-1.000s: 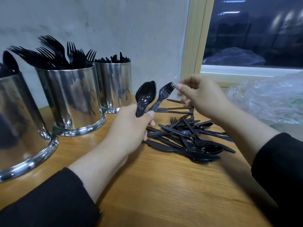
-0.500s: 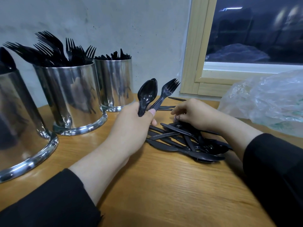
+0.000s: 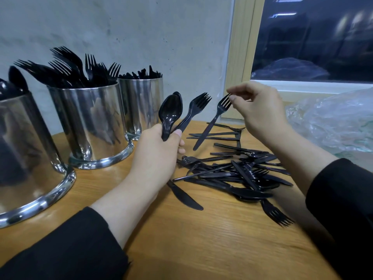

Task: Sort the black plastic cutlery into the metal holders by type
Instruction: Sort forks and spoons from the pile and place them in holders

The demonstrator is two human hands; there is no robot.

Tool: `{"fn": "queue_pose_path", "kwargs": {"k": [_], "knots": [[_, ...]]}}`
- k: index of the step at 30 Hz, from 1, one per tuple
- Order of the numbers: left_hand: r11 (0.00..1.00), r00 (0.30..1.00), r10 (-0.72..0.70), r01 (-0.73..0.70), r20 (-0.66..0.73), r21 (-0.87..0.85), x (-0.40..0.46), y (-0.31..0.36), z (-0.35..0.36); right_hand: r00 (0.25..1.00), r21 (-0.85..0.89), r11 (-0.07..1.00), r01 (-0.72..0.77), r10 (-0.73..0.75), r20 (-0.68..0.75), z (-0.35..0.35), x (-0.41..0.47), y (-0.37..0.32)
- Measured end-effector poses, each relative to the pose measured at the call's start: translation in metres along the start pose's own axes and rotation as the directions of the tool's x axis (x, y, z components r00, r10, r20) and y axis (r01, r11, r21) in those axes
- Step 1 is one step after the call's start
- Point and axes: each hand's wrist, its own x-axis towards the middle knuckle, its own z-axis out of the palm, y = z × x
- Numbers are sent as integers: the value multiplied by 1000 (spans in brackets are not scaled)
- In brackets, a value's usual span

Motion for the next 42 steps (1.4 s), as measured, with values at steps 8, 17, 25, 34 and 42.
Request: {"fn": "queue_pose_path", "kwargs": {"k": [8, 17, 25, 34, 42], "knots": [[998, 995, -22, 27, 94, -55, -4, 2, 0, 970, 128, 991, 47, -76, 231, -14, -1, -34], [985, 967, -40, 80, 252, -151, -8, 4, -1, 986, 28, 996, 90, -94, 141, -5, -2, -28], [990, 998, -58, 58, 8, -130, 2, 0, -8, 974, -48, 996, 69, -57, 217, 18, -15, -23], [996, 998, -40, 35, -56, -87, 7, -3, -11, 583, -237, 927, 291, 25, 812, 39, -44, -21], [998, 999, -12, 10, -37, -70, 6, -2, -9, 590, -250, 906, 343, -1, 807, 46, -49, -14]]}}
